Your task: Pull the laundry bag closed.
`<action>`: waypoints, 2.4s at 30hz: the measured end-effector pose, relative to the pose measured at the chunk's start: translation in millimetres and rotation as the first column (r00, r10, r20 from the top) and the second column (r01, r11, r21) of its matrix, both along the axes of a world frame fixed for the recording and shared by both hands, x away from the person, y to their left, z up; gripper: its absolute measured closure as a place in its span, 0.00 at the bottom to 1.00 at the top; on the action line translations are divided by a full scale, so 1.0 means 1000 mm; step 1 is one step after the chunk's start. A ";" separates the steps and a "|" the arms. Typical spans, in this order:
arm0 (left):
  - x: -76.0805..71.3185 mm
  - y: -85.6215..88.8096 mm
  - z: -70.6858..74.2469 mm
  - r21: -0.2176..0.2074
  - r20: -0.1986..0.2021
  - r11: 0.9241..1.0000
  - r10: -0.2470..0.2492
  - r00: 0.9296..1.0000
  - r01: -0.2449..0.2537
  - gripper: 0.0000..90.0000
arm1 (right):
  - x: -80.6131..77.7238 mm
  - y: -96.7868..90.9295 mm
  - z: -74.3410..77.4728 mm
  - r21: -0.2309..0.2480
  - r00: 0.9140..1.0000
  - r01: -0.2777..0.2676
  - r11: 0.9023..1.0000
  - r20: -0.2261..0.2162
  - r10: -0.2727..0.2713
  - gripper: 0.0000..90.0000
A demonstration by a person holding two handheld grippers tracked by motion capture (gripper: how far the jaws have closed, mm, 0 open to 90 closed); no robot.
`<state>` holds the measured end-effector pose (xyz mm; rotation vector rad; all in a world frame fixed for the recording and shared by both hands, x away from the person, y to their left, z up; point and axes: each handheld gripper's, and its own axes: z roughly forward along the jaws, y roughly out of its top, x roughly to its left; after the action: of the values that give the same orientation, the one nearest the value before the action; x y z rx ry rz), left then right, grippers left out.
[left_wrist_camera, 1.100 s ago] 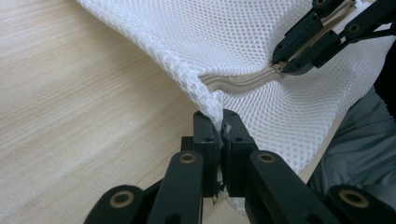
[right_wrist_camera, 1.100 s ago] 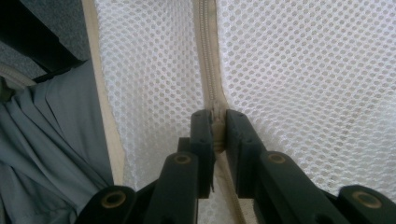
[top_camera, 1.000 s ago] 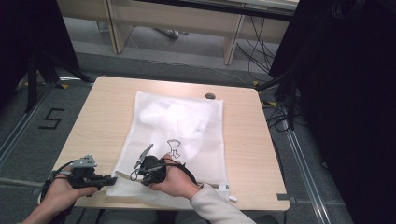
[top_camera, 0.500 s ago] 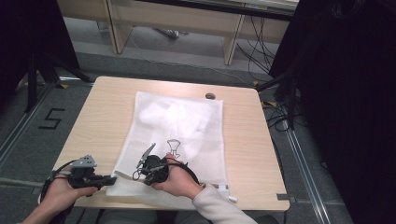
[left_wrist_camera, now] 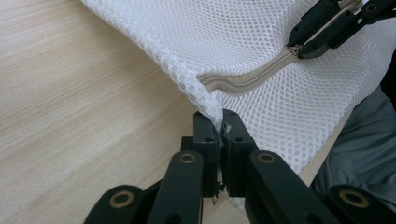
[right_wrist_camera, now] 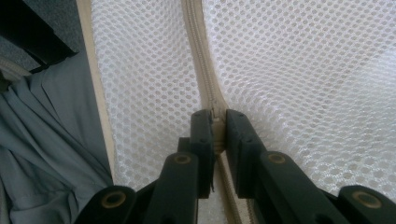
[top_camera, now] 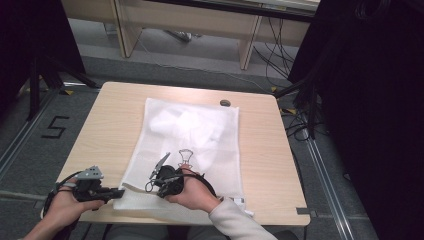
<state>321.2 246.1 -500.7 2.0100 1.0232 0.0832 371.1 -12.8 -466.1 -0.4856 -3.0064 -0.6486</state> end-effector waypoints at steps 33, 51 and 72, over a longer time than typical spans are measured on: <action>0.001 0.001 0.001 0.013 -0.015 1.000 -0.006 1.000 0.007 0.95 | 0.001 -0.013 0.005 -0.008 1.000 0.009 1.000 0.016 -0.009 0.92; 0.001 0.001 0.000 0.009 -0.020 1.000 -0.004 1.000 0.004 0.95 | 0.001 -0.023 0.009 -0.010 0.999 0.025 1.000 0.028 -0.024 0.91; 0.001 0.001 -0.001 0.000 -0.009 1.000 0.009 1.000 -0.009 0.95 | 0.001 -0.031 0.011 -0.008 0.999 0.025 1.000 0.032 -0.025 0.91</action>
<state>321.8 247.0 -501.2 2.0079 1.0387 0.0790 371.9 -43.5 -455.0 -0.5195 -3.0385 -0.6517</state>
